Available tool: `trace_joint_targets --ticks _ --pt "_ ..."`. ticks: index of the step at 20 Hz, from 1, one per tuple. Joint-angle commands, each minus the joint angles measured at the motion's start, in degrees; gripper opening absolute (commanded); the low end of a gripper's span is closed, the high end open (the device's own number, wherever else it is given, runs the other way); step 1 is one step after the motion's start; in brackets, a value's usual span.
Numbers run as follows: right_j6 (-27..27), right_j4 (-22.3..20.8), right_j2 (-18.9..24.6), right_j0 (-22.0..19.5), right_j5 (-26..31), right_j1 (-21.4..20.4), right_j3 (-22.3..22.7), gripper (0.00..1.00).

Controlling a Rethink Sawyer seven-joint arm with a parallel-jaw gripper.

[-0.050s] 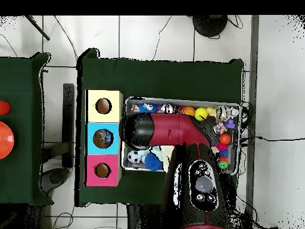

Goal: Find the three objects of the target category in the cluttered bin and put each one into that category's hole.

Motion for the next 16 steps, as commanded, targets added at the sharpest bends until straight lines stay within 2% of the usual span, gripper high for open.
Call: trace_joint_targets --ticks 1,10,16 --pt "15.97 4.15 -2.45 1.47 -1.83 1.71 3.97 0.0" --pt "19.26 8.92 -5.25 7.98 -0.23 3.97 1.81 0.0" --pt "20.38 11.61 -7.17 11.63 2.23 2.53 1.87 0.0"
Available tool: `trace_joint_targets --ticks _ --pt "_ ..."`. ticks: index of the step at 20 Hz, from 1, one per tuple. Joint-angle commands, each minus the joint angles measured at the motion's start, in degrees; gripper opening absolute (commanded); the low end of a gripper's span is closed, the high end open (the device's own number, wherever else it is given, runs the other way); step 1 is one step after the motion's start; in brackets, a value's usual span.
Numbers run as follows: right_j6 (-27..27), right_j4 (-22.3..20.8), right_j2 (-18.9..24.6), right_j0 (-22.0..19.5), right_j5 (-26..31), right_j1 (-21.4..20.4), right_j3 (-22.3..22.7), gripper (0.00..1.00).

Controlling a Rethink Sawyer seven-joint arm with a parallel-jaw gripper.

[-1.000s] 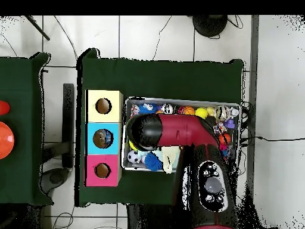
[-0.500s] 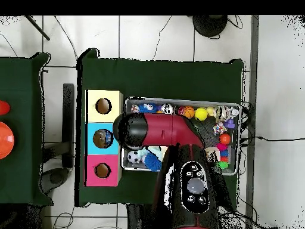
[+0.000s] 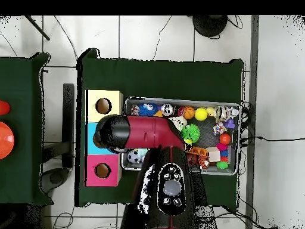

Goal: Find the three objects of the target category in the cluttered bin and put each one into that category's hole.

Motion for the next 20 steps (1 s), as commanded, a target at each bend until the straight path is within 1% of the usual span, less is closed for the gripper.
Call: trace_joint_targets --ticks 1,3,7,9,14,20 --pt "18.64 4.36 -2.09 3.6 2.5 1.38 1.47 0.0" --pt "19.62 5.37 -2.59 4.76 2.21 2.26 0.75 0.0" --pt "22.63 6.79 -3.75 7.66 2.28 4.53 -2.18 0.0" --pt "23.12 7.36 -4.01 8.35 1.84 5.7 -3.19 0.0" --pt "22.95 8.07 -4.39 8.7 -0.6 8.48 -4.75 0.0" --pt "23.13 9.08 -4.64 9.69 -1.0 10.28 -6.16 0.0"
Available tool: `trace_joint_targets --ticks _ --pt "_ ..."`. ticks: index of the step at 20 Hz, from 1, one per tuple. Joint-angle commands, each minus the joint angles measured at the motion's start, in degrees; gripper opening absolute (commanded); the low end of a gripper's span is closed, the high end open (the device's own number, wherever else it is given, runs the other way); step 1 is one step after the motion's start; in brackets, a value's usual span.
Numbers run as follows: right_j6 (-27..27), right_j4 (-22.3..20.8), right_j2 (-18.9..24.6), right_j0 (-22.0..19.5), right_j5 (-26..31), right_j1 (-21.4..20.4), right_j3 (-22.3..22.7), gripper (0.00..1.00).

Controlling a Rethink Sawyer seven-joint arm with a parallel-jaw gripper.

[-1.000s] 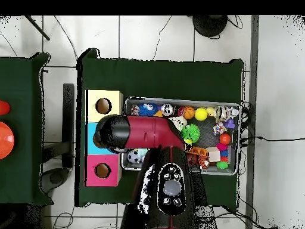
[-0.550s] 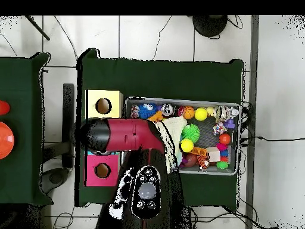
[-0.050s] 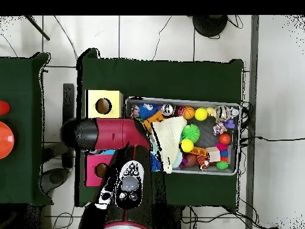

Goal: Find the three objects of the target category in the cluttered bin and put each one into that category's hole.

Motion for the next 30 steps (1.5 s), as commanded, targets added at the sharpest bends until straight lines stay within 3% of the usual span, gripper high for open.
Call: trace_joint_targets --ticks 1,14,30 --pt "14.64 2.72 -0.33 0.17 -0.96 4.98 -3.19 0.0" --pt "12.5 5.74 1.66 0.04 4.77 4.07 -4.33 0.0" --pt "11.29 6.98 0.89 -0.03 10.85 3.55 -7.29 0.0"
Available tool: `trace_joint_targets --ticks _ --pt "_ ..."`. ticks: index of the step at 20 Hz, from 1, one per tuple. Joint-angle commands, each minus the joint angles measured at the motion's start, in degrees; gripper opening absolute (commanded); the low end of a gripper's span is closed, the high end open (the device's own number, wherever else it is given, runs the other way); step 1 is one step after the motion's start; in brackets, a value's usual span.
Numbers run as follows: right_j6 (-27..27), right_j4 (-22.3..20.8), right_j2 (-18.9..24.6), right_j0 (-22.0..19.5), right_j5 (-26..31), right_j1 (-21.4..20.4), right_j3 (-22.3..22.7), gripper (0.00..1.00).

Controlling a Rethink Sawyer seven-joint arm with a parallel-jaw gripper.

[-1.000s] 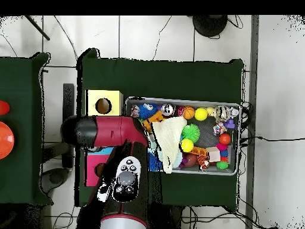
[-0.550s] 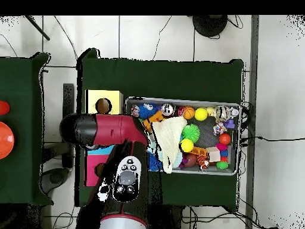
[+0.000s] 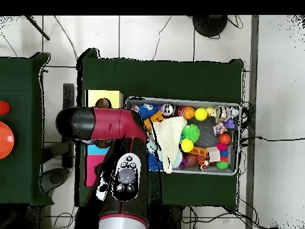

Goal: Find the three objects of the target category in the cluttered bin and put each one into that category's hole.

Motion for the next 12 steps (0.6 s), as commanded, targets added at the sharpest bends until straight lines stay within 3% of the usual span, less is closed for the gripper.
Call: trace_joint_targets --ticks 1,12 --pt "11.0 2.01 1.85 -0.95 8.49 1.64 -2.35 0.0" --pt "10.29 0.93 0.76 -0.64 8.85 0.52 0.24 0.0"
